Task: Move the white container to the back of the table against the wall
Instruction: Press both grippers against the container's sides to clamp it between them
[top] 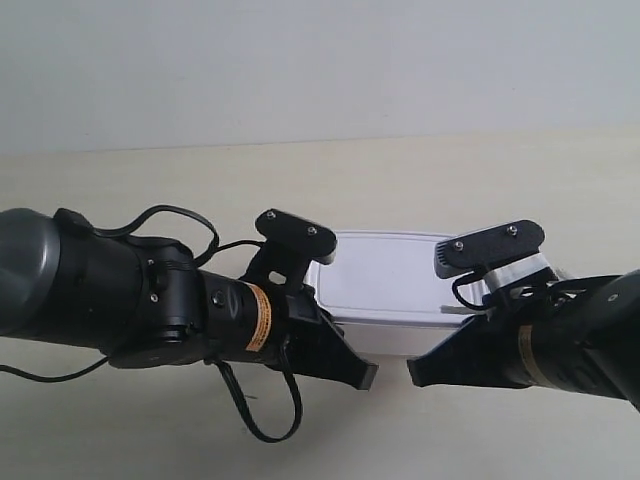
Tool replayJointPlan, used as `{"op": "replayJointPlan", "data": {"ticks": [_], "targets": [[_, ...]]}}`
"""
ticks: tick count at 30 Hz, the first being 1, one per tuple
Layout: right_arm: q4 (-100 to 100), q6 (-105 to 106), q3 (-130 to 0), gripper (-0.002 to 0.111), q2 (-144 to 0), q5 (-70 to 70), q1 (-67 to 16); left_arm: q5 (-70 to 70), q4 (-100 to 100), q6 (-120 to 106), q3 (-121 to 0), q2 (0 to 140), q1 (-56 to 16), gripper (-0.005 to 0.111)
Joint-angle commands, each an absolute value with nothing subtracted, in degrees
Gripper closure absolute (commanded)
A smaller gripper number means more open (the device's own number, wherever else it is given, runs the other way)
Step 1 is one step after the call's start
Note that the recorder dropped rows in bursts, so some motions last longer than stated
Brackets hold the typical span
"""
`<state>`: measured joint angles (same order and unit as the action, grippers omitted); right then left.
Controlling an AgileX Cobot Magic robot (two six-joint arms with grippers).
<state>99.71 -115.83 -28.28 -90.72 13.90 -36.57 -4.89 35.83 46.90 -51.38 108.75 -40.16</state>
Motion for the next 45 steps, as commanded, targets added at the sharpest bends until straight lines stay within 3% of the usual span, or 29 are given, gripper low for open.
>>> {"op": "replayJointPlan", "data": {"ticks": [1,45], "targets": [[99.95,-115.44,-29.36,0.108,-90.80,14.87,-36.70,-6.42,35.78,45.72,-52.01,108.66,-39.81,0.107],[98.20,-109.75,-39.78,0.108,-100.99,21.25,-34.62,-6.22,35.88,45.08,-61.34,117.04,-35.40,0.107]]}}
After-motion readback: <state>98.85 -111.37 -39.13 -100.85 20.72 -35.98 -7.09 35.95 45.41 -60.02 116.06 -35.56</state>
